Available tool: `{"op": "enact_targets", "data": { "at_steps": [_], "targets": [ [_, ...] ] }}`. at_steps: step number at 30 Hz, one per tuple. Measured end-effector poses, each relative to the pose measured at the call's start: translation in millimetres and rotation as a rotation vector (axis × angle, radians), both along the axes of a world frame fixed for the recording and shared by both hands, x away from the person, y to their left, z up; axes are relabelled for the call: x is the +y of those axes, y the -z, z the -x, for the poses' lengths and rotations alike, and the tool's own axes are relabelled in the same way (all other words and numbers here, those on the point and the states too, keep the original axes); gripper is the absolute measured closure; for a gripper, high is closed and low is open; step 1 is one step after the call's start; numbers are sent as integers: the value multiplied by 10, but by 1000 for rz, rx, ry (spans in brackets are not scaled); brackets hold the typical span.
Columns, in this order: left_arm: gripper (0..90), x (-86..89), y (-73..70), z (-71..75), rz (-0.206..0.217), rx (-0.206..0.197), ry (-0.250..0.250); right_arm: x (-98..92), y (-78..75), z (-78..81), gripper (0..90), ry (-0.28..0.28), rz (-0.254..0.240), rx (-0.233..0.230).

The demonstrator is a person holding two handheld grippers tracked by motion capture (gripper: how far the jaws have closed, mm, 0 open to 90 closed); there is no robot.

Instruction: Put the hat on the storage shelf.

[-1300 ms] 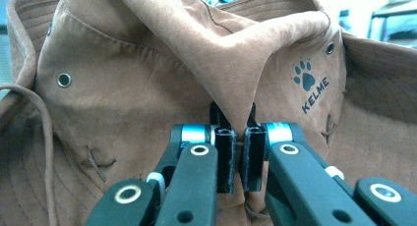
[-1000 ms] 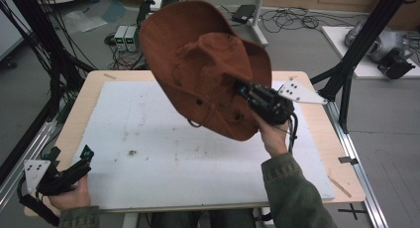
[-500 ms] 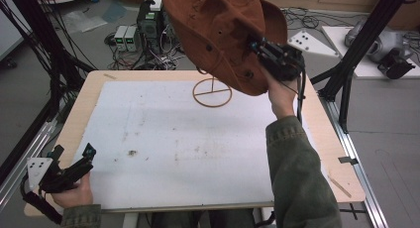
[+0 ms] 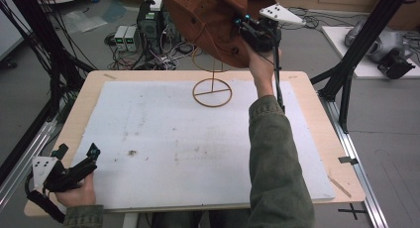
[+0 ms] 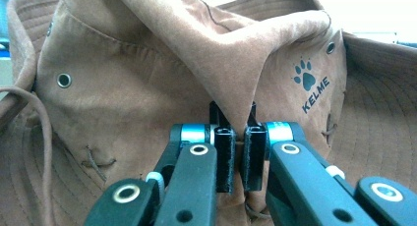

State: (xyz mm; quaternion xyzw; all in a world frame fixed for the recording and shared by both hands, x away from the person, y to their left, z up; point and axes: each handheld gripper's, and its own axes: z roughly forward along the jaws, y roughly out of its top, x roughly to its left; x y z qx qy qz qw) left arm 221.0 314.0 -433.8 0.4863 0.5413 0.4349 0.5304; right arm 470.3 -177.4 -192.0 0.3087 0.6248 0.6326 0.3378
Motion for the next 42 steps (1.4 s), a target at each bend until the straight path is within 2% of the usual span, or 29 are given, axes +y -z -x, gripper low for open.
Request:
{"op": "enact_targets", "data": {
  "at_steps": [2,4,8,9,11,13,16,17,19,21,22,24,27,28,30,32,37,42],
  "targets": [
    [62,4,1,-12,12,9,7,25,63,-49,873,-1,-4,19],
    [62,11,-4,-1,18,0,4,42,130,-92,872,-5,-5,37],
    [62,32,-4,-12,34,10,9,105,246,-173,869,13,46,81],
    [62,32,-4,-12,34,10,9,105,246,-173,869,13,46,81],
    [62,52,10,-30,46,32,22,166,317,-214,867,21,95,104],
    [62,68,14,-28,47,28,16,187,358,-235,867,27,105,115],
    [62,71,9,-21,46,24,13,133,479,-256,867,39,58,124],
    [62,71,9,-21,45,25,13,109,519,-271,867,53,56,142],
    [62,71,9,-23,44,23,11,85,561,-279,865,80,72,152],
    [62,67,12,-34,43,24,11,72,583,-256,862,69,67,117],
    [63,62,15,-39,42,27,12,72,597,-254,859,55,57,115],
    [62,47,18,-45,39,31,17,87,638,-275,854,72,65,136],
    [62,30,10,-38,31,24,19,59,713,-303,844,84,33,173],
    [62,29,10,-39,32,22,18,53,732,-301,844,83,39,173],
    [62,34,17,-47,34,29,19,50,767,-273,844,56,53,144],
    [63,33,27,-53,37,34,21,56,783,-257,844,46,66,144],
    [63,17,20,-48,31,31,21,43,791,-261,821,39,41,154],
    [62,14,25,-55,31,31,24,52,830,-280,750,42,64,189]
  ]
}}
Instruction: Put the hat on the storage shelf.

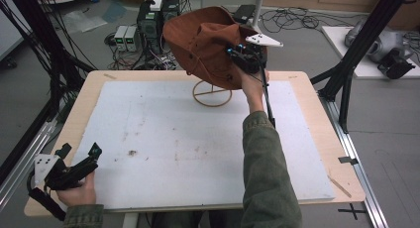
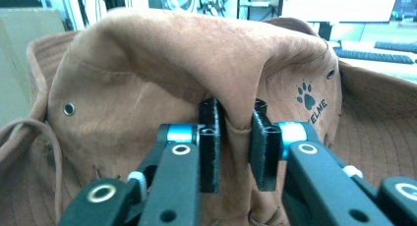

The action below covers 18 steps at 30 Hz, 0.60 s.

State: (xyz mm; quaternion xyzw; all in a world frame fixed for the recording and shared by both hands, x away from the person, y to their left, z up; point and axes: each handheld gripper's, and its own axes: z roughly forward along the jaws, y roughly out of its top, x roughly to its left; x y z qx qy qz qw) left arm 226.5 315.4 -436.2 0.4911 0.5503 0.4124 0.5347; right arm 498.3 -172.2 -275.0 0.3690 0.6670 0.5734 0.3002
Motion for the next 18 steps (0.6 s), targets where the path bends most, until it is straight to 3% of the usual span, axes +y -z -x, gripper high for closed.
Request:
{"op": "enact_targets", "data": {
  "at_steps": [2,3,4,10,13,18],
  "targets": [
    [62,0,-1,3,1,0,0,-2,7,1,715,-3,-6,0],
    [62,-2,-1,4,2,-2,-3,-18,7,6,599,-10,-26,4],
    [62,-1,-1,4,2,-1,-2,-21,5,12,541,-1,-34,13],
    [63,-14,-6,4,-2,-4,1,-83,-12,43,266,10,-90,26],
    [62,-21,-7,2,-5,-3,1,-82,-38,78,113,68,-94,4],
    [62,-32,-12,3,-8,-7,2,-136,-87,131,112,84,-88,-21]
  ]
}}
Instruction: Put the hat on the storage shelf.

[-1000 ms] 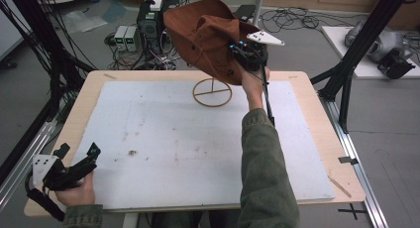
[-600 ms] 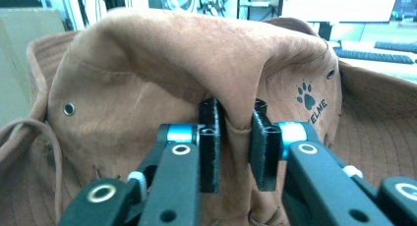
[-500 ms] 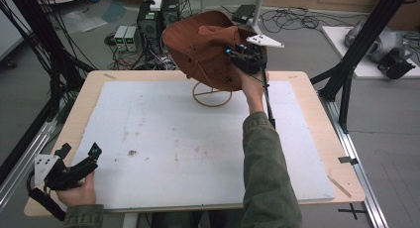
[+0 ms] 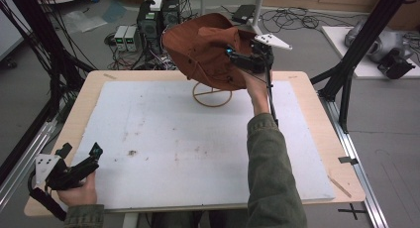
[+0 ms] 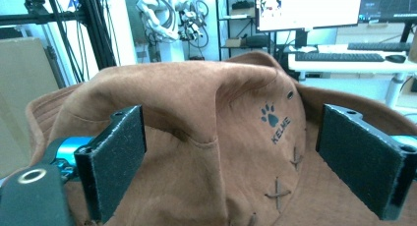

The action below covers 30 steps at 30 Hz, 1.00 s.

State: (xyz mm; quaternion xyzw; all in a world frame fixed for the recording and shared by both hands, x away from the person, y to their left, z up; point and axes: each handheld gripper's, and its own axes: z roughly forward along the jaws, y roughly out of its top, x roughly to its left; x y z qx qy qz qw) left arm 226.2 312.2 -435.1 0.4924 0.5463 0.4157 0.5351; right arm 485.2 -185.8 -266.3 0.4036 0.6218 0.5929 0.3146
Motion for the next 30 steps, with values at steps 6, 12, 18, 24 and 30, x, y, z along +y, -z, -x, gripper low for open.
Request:
{"op": "enact_targets", "data": {
  "at_steps": [6,12,18,24,30],
  "targets": [
    [62,-13,1,-15,-6,1,1,-171,-75,102,111,35,19,-7],
    [62,-27,-5,-15,-12,0,2,-512,-219,319,112,101,-7,-73],
    [62,-76,-20,-21,-21,-2,13,-865,-230,528,113,176,-29,-91],
    [62,-99,-25,-28,-35,-2,17,-1267,-236,917,113,248,-38,-118],
    [63,-96,-14,-45,-30,4,18,-1506,-87,1285,113,305,-43,-125]
  ]
}}
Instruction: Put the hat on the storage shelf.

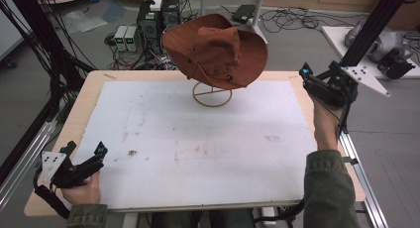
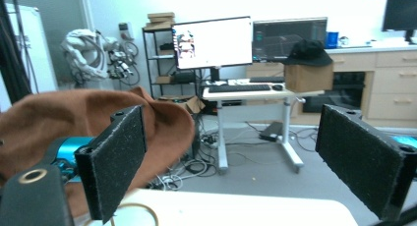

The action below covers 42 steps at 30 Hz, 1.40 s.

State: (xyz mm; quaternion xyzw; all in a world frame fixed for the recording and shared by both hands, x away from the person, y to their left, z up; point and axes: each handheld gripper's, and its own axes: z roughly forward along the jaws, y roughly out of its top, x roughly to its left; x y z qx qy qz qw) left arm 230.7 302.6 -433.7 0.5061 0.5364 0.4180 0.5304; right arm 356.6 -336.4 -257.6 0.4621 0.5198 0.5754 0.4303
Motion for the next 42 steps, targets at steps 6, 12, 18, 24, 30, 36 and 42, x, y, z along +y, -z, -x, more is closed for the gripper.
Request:
{"op": "enact_targets", "data": {
  "at_steps": [6,12,18,24,30,36,42],
  "targets": [
    [62,-34,-9,-6,-10,-2,5,-86,211,271,113,16,20,36],
    [62,-41,0,-18,-12,5,10,-31,509,469,113,7,32,54],
    [62,-29,8,-20,-7,6,7,82,871,586,113,8,55,94],
    [62,-12,18,-21,-3,10,2,174,1097,649,113,13,92,121],
    [62,-5,39,-37,-4,19,3,242,1330,785,113,36,120,118],
    [62,2,57,-38,-7,26,0,260,1572,871,113,33,101,144],
    [62,-9,62,-43,-12,29,3,237,1565,885,112,37,81,133]
  ]
}}
